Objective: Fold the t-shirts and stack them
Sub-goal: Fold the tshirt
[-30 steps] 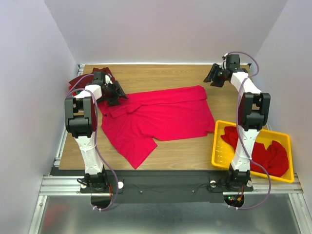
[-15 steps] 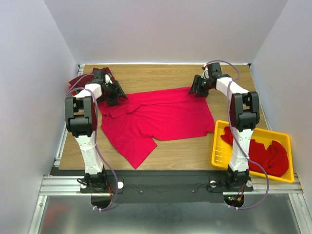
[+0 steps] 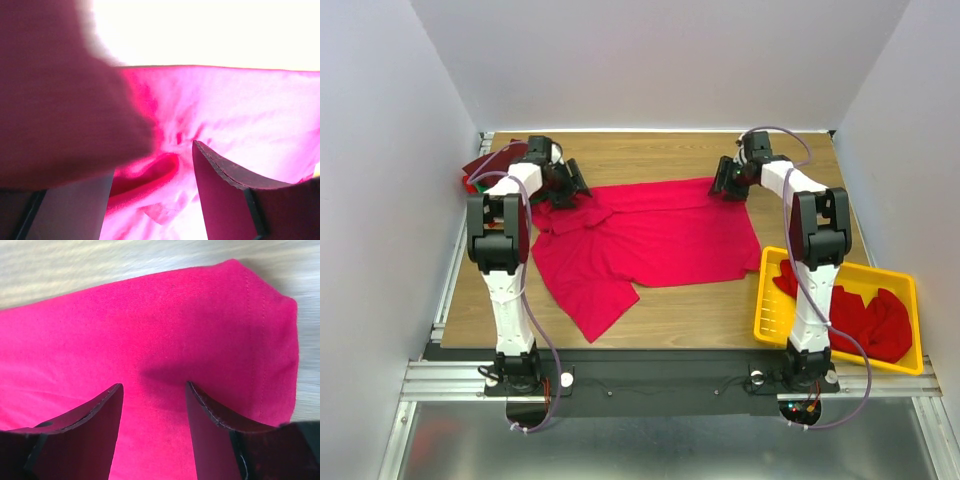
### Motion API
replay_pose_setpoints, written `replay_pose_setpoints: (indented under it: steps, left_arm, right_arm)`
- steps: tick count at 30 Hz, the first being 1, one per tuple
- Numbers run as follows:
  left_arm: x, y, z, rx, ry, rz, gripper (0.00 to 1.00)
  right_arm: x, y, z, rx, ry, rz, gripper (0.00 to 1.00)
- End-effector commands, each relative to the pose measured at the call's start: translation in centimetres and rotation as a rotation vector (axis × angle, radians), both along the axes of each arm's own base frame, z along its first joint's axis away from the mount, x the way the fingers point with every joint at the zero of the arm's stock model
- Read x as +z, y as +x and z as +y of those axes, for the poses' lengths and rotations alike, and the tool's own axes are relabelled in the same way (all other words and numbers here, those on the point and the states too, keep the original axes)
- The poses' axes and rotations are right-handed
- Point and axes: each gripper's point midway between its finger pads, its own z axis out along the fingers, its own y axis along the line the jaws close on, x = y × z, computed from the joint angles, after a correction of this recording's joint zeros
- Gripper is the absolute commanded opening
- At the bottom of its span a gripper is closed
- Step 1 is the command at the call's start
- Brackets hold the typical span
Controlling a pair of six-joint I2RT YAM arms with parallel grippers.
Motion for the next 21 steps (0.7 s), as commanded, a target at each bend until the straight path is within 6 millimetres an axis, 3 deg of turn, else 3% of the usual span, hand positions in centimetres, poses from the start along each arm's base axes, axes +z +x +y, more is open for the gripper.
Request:
replay_pose_setpoints:
  steps: [1,8,9,14,16,17,21]
  left_arm:
    - [-4.2,-0.9,-3.2,-0.062,0.050,0.103,0.74]
    - [-3.7,1.6,-5.3,-0.032,0.035,0.092,0.74]
    - [-3.1,2.3,-5.5,-0.028,0.030,0.074,0.74]
    - [-1.8,4.4,-6.7,-0.049,0.004,0.018,0.74]
    - [-0.6,5.9,-7.1,-0.058,-0.004,-0.030,0.74]
    - [-1.3,6.2,-7.3,-0.059,-0.006,-0.020,0.74]
    - [1.6,8.8,-7.7,-0.057,0.006,-0.115,0.75]
  right_arm:
    - [-1.6,0.4,-4.7,-0.128,-0.065,0.023,0.59]
    - [-2.2,2.2,-7.7,-0.165,-0.108,0.027,0.59]
    - [-1.5,2.9,-7.8,-0.168,-0.109,0.006,0.59]
    - [-2.3,4.2,-8.3,-0.171,-0.126,0.007,0.60]
    - [-2.4,4.9,-9.8,-0.192,-0.129,0.001,0.60]
    - [-2.5,5.4,-10.0,-0.192,-0.130,-0.001,0.60]
    - [-0.4,6.7,-9.4,-0.131,-0.086,-0.057,0.63]
